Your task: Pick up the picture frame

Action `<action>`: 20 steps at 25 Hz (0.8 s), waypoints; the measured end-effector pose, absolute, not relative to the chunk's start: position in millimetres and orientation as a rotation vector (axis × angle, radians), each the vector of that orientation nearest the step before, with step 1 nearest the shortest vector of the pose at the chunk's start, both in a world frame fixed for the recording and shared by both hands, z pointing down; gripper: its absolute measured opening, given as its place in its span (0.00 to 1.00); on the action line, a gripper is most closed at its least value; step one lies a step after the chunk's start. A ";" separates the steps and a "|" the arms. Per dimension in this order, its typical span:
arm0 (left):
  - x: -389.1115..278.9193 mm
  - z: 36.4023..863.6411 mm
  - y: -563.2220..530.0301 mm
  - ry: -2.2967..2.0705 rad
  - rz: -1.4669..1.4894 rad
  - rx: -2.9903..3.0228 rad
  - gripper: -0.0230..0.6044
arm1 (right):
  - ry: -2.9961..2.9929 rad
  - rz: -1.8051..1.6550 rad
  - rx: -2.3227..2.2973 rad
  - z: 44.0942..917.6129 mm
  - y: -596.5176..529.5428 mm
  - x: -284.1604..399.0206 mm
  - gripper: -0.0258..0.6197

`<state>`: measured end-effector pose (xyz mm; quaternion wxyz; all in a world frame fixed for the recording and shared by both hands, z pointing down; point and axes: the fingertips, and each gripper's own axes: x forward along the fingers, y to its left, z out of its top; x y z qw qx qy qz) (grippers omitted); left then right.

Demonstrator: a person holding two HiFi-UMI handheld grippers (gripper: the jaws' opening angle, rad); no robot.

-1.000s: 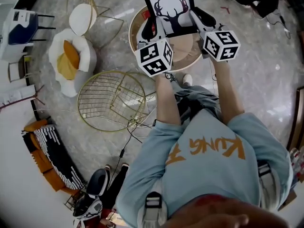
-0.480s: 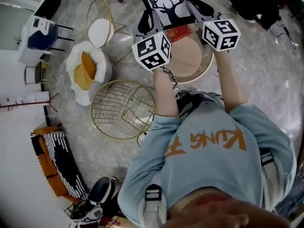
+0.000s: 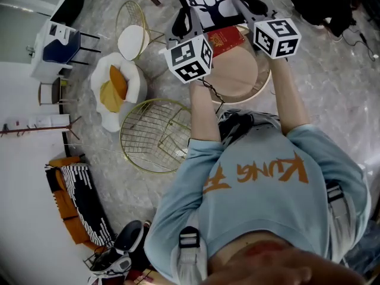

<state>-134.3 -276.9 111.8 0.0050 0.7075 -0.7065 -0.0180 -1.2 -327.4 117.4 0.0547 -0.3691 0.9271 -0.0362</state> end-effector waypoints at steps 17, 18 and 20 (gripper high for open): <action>-120.5 122.2 -281.6 -2.192 -0.112 2.247 0.17 | 2.853 -0.054 -1.127 122.7 -332.1 12.0 0.15; -120.2 123.2 -281.8 -2.195 -0.113 2.246 0.17 | 2.855 -0.052 -1.125 123.4 -332.5 12.3 0.15; -119.5 125.1 -282.2 -2.207 -0.120 2.244 0.17 | 2.858 -0.049 -1.120 125.0 -333.2 12.7 0.15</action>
